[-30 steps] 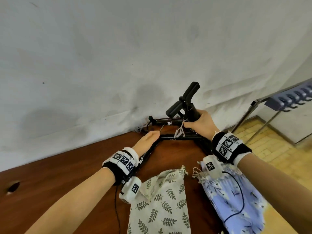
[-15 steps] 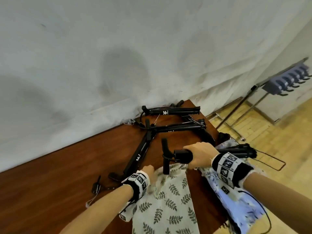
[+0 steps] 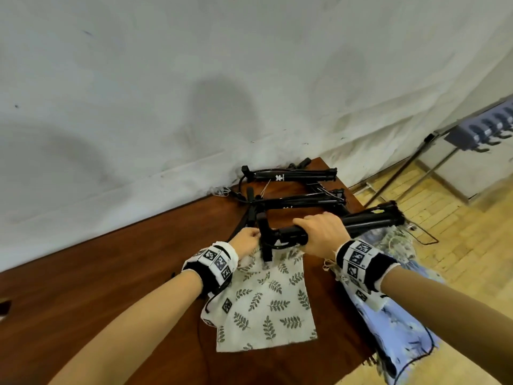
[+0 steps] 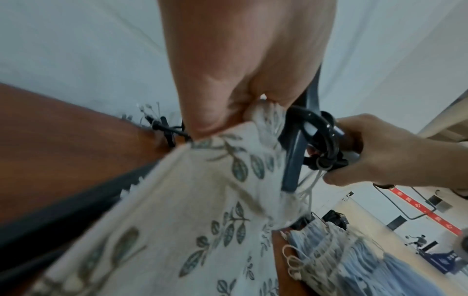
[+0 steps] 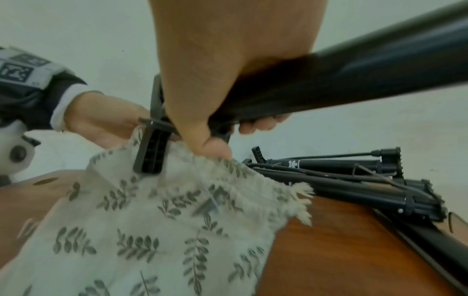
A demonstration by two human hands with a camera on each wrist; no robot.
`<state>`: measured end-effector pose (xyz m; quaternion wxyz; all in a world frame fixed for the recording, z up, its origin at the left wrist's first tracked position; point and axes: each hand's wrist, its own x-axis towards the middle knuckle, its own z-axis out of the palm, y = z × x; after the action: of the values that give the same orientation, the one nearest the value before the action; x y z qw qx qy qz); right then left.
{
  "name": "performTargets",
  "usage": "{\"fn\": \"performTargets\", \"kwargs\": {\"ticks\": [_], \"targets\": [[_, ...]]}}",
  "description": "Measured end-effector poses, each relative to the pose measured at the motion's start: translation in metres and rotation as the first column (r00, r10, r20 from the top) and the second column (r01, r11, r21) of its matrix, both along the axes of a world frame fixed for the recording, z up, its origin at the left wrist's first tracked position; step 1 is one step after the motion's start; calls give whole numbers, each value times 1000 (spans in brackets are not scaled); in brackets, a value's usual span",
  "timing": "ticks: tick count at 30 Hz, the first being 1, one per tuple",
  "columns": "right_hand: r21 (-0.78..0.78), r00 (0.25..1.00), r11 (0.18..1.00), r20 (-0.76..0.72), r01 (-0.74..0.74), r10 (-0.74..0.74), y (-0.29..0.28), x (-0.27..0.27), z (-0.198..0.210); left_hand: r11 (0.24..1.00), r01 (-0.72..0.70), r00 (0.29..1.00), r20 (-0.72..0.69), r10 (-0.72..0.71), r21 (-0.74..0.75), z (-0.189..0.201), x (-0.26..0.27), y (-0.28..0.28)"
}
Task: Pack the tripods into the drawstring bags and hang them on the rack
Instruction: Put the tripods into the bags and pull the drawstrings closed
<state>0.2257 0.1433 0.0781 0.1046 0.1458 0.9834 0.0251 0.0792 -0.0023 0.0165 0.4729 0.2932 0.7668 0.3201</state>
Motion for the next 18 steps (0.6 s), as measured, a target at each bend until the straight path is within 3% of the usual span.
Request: {"fn": "performTargets", "kwargs": {"ticks": [4, 7, 9, 11, 12, 14, 16, 18], "targets": [[33, 969, 998, -240, 60, -51, 11, 4, 17, 995, 19, 995, -96, -10, 94, 36, -13, -2], [25, 923, 994, -376, 104, -87, 14, 10, 30, 995, 72, 988, -139, -62, 67, 70, -18, -2], [-82, 864, 985, -472, 152, -173, 17, 15, 41, 996, 88, 985, -152, -85, 15, 88, -19, -3], [-288, 792, 936, -512, 204, -331, 20, 16, 50, 995, 97, 983, -156, -97, -12, 104, -17, -3], [-445, 778, 872, -466, 206, -422, 22, 16, 57, 996, 89, 982, -167, -89, -4, 111, -15, -3], [-763, 812, 634, -285, 130, -509, 25, 12, 68, 999, 17, 989, -147, -12, 32, 122, -11, 0], [-897, 882, 434, -141, 79, -451, 22, 11, 74, 995, -60, 987, -145, 71, 77, 134, -7, 2], [-936, 946, 336, -15, 99, -322, 14, 12, 76, 990, -56, 980, -182, 79, 127, 137, -7, 6]]}}
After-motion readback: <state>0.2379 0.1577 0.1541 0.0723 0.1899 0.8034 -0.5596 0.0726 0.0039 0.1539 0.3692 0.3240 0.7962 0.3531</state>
